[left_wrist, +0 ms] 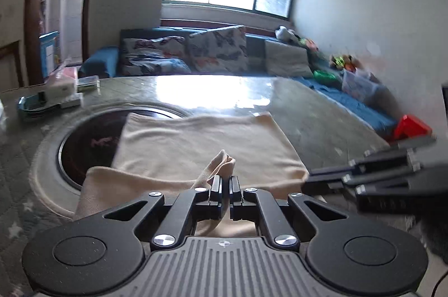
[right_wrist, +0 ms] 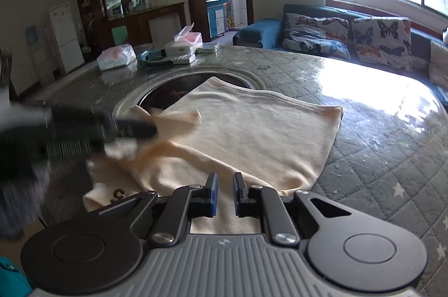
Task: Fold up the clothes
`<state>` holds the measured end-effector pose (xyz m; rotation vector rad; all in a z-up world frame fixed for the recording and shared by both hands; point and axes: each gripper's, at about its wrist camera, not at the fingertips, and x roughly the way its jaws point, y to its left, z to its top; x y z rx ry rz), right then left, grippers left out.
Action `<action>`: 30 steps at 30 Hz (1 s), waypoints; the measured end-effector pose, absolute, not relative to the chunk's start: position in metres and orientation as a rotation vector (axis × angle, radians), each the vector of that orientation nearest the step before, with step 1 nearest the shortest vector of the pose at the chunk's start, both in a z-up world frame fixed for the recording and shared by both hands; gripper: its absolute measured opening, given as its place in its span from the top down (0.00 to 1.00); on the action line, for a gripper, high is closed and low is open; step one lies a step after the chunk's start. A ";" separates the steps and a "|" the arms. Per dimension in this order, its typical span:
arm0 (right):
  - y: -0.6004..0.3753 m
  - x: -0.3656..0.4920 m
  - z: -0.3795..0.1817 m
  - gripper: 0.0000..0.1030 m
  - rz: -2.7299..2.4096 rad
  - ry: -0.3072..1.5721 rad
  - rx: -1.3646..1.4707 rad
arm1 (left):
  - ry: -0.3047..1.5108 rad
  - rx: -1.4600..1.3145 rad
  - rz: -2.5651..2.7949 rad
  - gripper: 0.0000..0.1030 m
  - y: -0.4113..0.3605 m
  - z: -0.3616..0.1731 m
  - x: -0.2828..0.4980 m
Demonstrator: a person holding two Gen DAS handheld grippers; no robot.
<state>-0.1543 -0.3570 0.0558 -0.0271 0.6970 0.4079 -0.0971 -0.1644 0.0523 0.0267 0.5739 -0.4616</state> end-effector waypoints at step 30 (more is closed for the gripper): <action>-0.333 -0.102 0.031 0.79 0.414 0.837 0.150 | 0.538 0.135 -0.198 0.48 -0.055 0.027 -0.122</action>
